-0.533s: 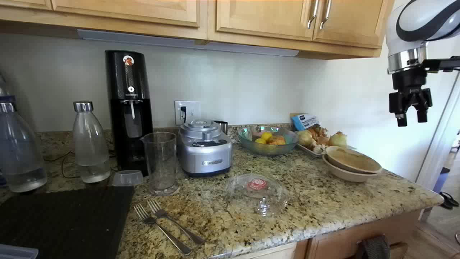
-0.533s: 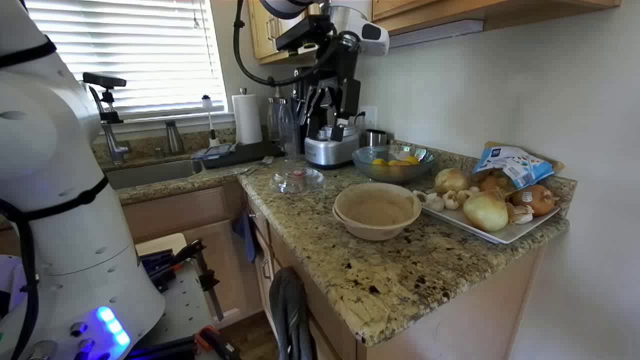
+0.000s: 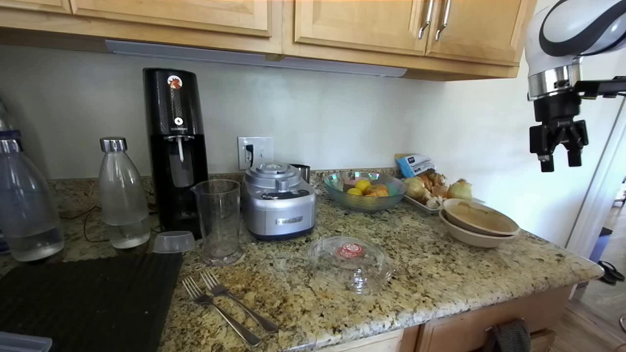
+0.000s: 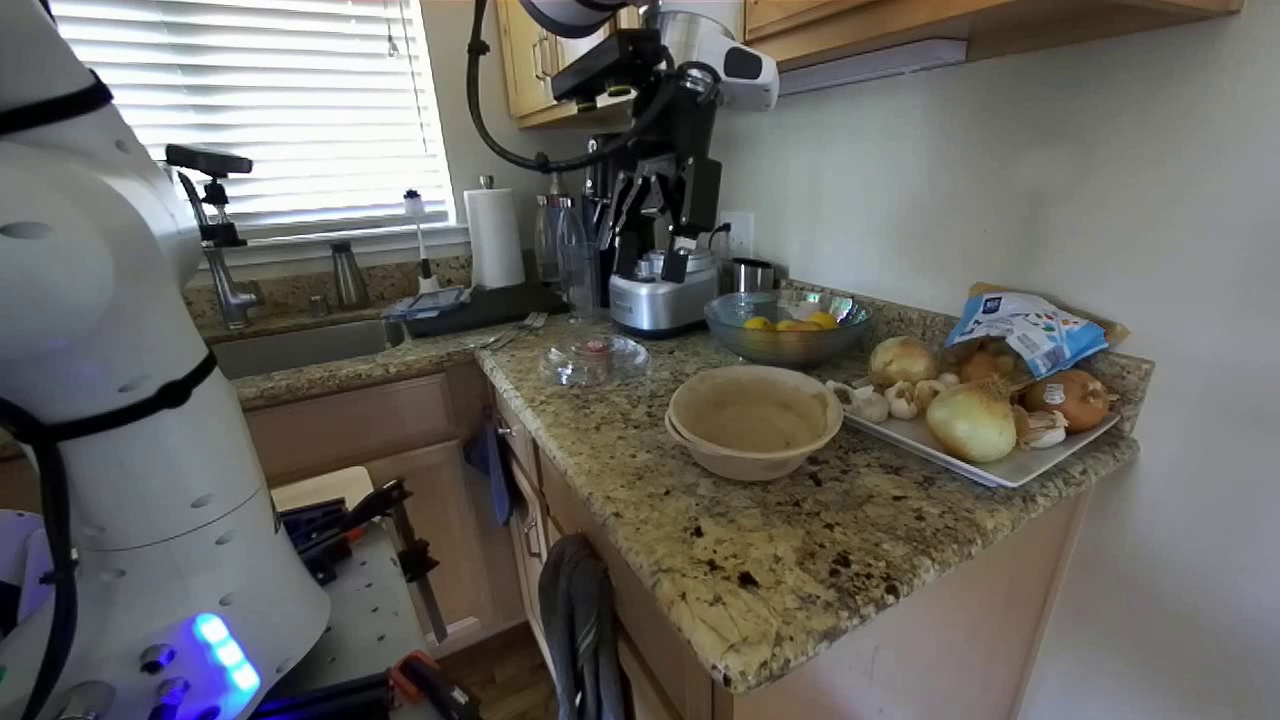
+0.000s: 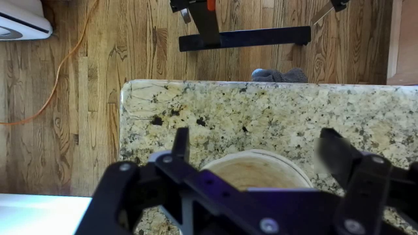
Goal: Take the bowl and put on the table
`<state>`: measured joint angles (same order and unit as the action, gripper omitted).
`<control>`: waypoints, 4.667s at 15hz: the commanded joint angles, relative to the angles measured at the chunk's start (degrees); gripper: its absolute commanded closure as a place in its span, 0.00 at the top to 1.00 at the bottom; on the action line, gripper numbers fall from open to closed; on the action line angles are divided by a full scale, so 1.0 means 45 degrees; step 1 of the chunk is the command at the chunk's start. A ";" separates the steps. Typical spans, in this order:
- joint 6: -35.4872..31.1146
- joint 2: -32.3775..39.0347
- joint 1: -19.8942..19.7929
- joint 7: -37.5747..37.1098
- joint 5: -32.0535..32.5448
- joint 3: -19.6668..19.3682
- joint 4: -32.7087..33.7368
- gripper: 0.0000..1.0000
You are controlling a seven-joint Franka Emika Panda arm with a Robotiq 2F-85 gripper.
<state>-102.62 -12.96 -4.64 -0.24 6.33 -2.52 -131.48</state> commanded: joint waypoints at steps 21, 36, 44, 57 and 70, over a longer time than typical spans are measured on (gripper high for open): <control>-0.5721 0.1956 0.0788 -0.4719 0.0646 0.1252 -0.1373 1.00; -0.8998 0.4981 0.1680 -0.5057 0.1028 0.0910 -0.0188 1.00; -0.8648 0.5290 0.2103 -0.5944 0.2705 0.0573 0.0285 1.00; -0.8571 0.5831 0.2402 -0.6302 0.3120 0.0064 0.0816 1.00; -0.8545 0.6029 0.2307 -0.5989 0.2640 0.0017 0.0883 0.85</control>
<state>-141.66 14.25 5.12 -27.11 19.48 -1.86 -127.62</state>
